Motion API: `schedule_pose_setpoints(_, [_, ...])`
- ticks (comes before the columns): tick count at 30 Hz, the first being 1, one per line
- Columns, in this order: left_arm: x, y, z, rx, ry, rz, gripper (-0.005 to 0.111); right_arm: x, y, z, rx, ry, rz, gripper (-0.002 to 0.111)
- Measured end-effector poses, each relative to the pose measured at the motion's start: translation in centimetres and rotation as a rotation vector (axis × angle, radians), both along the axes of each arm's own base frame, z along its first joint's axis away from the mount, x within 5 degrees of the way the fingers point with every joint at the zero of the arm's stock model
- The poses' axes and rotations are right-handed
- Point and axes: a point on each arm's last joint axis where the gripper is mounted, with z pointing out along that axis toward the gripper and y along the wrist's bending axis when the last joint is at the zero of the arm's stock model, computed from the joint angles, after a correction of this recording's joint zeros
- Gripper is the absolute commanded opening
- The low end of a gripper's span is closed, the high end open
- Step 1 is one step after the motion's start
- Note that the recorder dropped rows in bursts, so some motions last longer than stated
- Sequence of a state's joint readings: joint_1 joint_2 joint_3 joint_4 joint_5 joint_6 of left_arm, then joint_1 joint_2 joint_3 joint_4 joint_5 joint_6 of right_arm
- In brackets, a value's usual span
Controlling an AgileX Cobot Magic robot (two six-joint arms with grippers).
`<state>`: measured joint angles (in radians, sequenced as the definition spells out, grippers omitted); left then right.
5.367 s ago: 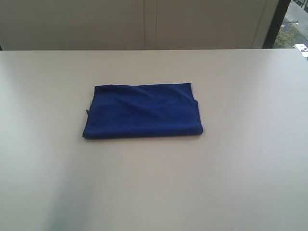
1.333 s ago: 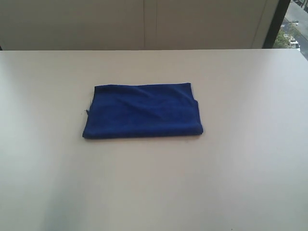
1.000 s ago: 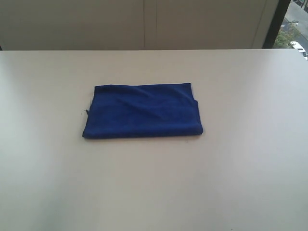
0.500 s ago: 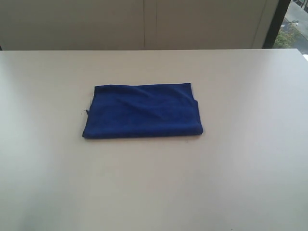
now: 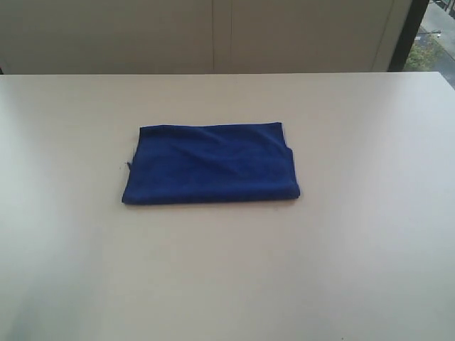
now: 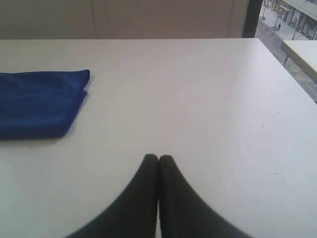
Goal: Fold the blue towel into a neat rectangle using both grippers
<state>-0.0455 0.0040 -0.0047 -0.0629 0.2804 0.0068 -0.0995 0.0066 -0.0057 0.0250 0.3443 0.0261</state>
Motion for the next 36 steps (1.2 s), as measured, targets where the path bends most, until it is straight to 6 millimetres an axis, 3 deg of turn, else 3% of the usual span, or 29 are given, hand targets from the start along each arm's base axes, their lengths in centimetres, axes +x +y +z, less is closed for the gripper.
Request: schedule_pose_setpoints(36, [0.03,0.02,0.06,0.017,-0.009,-0.005,0.000,0.00,0.00,0.00,0.000,0.000,0.000,0.000])
